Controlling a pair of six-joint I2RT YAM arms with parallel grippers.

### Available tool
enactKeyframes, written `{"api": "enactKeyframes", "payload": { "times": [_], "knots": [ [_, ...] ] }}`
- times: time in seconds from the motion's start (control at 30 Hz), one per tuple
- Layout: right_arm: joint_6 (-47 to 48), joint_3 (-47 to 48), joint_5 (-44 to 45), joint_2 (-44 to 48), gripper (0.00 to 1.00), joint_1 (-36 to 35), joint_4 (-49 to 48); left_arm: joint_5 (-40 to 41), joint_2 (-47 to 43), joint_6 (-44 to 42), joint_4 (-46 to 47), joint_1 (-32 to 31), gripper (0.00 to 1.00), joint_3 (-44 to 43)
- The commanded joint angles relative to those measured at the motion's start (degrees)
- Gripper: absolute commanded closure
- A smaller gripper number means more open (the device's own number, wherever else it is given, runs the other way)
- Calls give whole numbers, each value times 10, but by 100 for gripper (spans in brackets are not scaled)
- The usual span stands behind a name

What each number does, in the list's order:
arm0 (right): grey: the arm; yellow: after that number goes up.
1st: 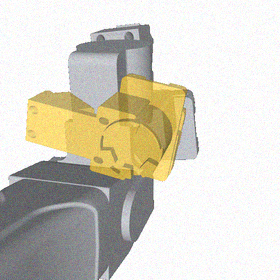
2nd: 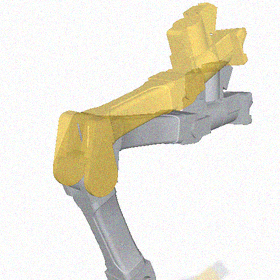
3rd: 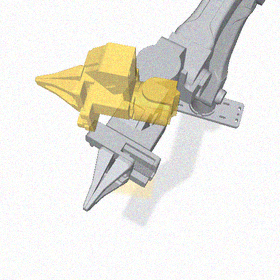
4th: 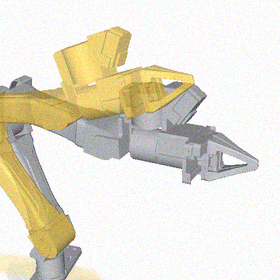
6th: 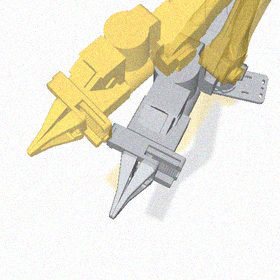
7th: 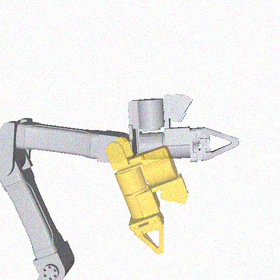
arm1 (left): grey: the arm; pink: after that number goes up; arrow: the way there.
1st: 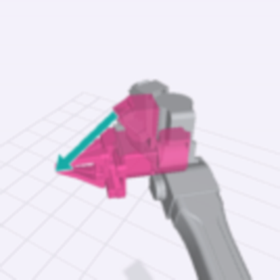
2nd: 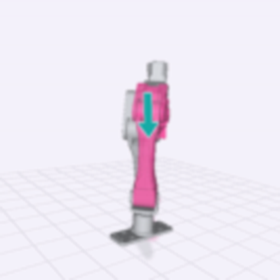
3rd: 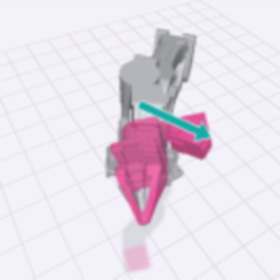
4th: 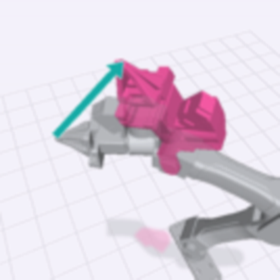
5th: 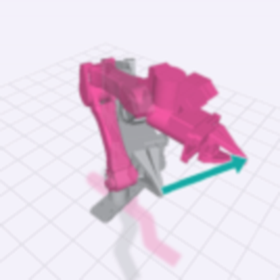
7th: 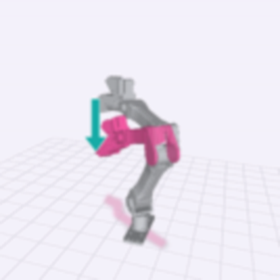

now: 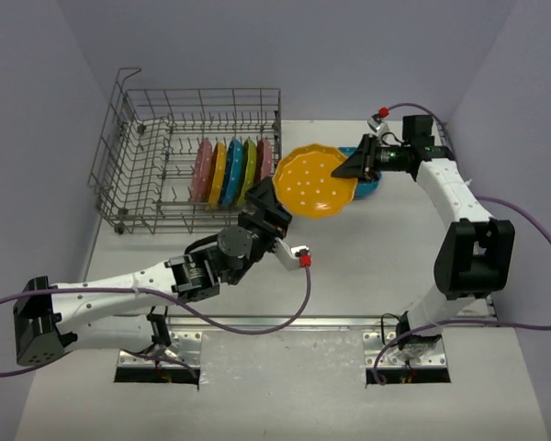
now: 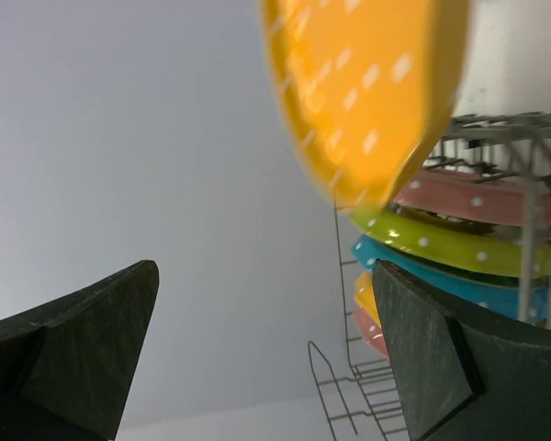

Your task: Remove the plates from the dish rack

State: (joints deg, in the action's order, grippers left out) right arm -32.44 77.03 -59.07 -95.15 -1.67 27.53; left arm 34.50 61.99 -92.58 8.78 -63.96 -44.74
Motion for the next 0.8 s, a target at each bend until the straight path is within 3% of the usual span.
{"api": "enactKeyframes", "payload": {
  "times": [0.0, 0.2, 0.6, 0.77],
  "knots": [
    [13, 61, 22, -40, 100, 101, -27, 66, 9, 144, -16, 45, 0, -129],
    [35, 105, 90, -109, 100, 144, -38, 73, 38, 323, -170, 127, 0, -273],
    [31, 197, 133, -242, 100, 148, -89, 59, 5, 520, -270, 245, 0, -273],
    [27, 225, 143, -283, 100, 148, -97, 40, -19, 546, -289, 263, 0, -251]
  ]
}}
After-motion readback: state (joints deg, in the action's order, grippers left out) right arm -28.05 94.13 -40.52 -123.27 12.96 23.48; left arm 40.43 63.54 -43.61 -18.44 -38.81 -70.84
